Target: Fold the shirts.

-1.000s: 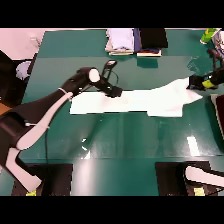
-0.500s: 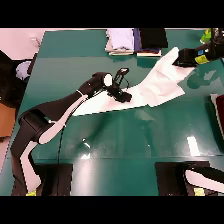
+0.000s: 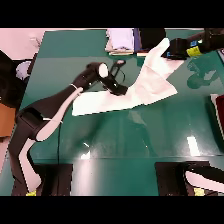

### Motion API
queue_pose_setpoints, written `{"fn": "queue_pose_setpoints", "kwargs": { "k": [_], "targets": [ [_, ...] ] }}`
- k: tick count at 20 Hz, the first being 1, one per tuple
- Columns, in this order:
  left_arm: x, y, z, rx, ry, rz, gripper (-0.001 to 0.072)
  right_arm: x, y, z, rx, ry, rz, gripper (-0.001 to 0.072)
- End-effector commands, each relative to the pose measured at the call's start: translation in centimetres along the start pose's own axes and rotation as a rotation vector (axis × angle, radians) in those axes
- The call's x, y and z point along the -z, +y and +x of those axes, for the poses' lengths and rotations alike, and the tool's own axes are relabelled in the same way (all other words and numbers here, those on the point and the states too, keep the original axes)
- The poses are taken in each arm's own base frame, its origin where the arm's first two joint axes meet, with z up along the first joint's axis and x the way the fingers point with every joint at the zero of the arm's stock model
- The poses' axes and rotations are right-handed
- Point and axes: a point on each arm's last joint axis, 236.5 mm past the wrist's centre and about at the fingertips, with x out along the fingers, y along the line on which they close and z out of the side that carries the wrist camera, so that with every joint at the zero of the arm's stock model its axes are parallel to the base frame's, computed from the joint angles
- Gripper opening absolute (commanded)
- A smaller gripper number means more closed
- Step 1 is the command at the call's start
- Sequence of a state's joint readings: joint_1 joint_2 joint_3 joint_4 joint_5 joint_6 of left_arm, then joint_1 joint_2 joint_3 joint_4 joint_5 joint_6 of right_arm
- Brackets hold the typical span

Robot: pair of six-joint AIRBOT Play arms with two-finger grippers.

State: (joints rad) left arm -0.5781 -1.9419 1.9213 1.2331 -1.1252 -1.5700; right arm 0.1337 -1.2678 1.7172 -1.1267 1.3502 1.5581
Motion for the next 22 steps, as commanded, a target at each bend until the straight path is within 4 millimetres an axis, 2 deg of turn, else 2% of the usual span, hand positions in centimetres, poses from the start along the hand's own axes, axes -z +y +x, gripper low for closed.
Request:
{"fn": "queue_pose_setpoints", "kwargs": {
  "k": [1,4,7,9,12,14,16,17,18,20,22],
  "targets": [
    [-2.7,4.8,-6.8,-0.144,-0.080,0.012,0.0026,-0.4,3.3,2.0,-0.094,-0.004,-0.008,0.0012],
    [-4.4,9.1,-15.1,-0.258,-0.196,-0.012,0.0027,0.3,7.2,5.3,-0.156,0.017,-0.059,0.0012],
    [-4.7,12.7,-23.3,-0.354,-0.301,-0.053,0.0027,1.3,12.6,9.5,-0.236,0.017,-0.118,0.0013],
    [-4.6,14.0,-28.2,-0.393,-0.379,-0.082,0.0027,2.8,16.5,12.6,-0.302,0.031,-0.135,0.0013],
    [-4.1,14.5,-33.6,-0.431,-0.469,-0.105,0.0028,5.7,21.5,18.9,-0.367,0.033,-0.142,0.0016],
    [-3.9,14.0,-35.6,-0.449,-0.503,-0.091,0.0027,7.9,24.3,23.2,-0.396,0.016,-0.172,0.0017],
    [-3.8,13.5,-36.6,-0.451,-0.524,-0.086,0.0028,9.7,27.3,26.0,-0.457,-0.006,-0.220,0.0048],
    [-3.8,13.4,-36.8,-0.451,-0.525,-0.085,0.0027,10.4,28.4,26.9,-0.472,0.007,-0.262,0.0296],
    [-3.6,13.4,-36.7,-0.451,-0.516,-0.086,0.0027,10.7,29.0,26.9,-0.483,0.027,-0.300,0.0488],
    [-2.8,13.5,-36.3,-0.453,-0.479,-0.084,0.0027,10.0,28.5,25.6,-0.492,0.068,-0.313,0.0508],
    [-2.6,13.5,-36.1,-0.455,-0.463,-0.072,0.0028,8.2,25.2,24.4,-0.451,0.083,-0.283,0.0479]
  ]
}}
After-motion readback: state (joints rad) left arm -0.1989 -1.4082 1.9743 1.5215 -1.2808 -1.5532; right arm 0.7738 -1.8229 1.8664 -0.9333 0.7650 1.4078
